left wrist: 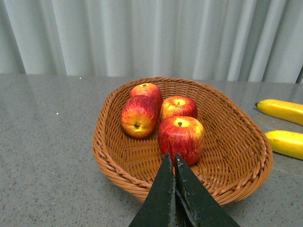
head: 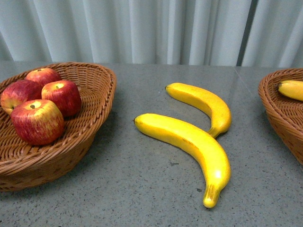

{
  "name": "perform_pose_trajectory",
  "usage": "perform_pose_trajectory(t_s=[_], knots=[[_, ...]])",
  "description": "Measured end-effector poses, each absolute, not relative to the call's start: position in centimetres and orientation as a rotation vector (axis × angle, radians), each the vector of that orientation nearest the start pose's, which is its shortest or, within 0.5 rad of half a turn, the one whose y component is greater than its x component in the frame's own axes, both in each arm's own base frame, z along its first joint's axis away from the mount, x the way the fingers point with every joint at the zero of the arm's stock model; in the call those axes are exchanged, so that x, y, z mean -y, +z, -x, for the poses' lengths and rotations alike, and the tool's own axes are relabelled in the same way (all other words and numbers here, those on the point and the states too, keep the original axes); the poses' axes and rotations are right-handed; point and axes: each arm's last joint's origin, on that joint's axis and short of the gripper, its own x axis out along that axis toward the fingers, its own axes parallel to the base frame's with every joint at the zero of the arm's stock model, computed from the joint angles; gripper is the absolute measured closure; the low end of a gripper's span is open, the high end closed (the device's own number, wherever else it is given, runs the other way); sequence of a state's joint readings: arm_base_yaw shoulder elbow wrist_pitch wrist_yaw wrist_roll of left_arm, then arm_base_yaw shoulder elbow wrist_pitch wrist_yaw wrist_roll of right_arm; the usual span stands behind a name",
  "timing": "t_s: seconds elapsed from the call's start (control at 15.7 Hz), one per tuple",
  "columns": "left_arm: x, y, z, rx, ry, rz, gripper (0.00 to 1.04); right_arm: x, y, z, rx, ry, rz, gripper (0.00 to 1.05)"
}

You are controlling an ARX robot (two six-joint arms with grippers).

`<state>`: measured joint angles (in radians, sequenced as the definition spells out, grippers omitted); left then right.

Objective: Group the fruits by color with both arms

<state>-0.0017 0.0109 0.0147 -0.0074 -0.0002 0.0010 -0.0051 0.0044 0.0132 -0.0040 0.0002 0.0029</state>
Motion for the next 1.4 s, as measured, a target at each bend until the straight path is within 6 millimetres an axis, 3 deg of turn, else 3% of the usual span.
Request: perform_pose_trajectory(t_s=[0.06, 0.32, 0.45, 0.51, 0.57, 0.7, 0.76, 0.83, 0.89, 1.02, 1.15, 1.4], knots=[[0.0, 16.7, -9.7, 0.001, -0.001, -0.001, 0.99, 0.0, 16.7, -9.7, 0.005, -0.005, -0.003, 0.07], [0.0, 16.7, -9.7, 0.000, -0.002, -0.001, 0.52, 0.0, 16.7, -9.7, 0.005, -0.005, -0.003, 0.07], [0.0, 16.7, -9.7, 0.000, -0.001, -0.001, 0.34, 0.0, 16.7, -9.7, -0.011, 0.015, -0.019, 0.07], [0.0, 16.7, -9.7, 0.001, -0.003, -0.001, 0.19, -0.1, 17.1, -10.7, -0.058, 0.119, -0.152, 0.07], [0.0, 16.7, -9.7, 0.000, -0.002, -0.001, 0.05, -1.0, 19.2, -12.4, -0.040, 0.195, -0.249, 0.07], [0.0, 16.7, -9.7, 0.000, -0.002, -0.001, 0.07, -3.1, 23.7, -16.4, 0.064, 0.294, -0.273, 0.07], [0.0, 16.7, -9.7, 0.001, -0.002, -0.001, 0.07, -4.7, 25.3, -19.4, 0.071, 0.334, -0.270, 0.07], [0.0, 16.7, -9.7, 0.000, -0.002, -0.001, 0.07, -6.6, 25.7, -22.6, -0.001, 0.352, -0.246, 0.07], [0.0, 16.7, -9.7, 0.000, -0.002, -0.001, 0.07, -9.8, 24.7, -26.4, -0.145, 0.392, -0.189, 0.07], [0.0, 16.7, -9.7, 0.000, -0.002, -0.001, 0.07, -14.8, 23.3, -30.4, -0.292, 0.478, -0.078, 0.07], [0.0, 16.7, -9.7, 0.000, -0.002, -0.001, 0.07, -18.7, 22.1, -32.1, -0.419, 0.558, 0.034, 0.07], [0.0, 16.7, -9.7, 0.001, -0.002, -0.001, 0.07, -19.4, 18.9, -32.0, -0.599, 0.589, 0.184, 0.07]])
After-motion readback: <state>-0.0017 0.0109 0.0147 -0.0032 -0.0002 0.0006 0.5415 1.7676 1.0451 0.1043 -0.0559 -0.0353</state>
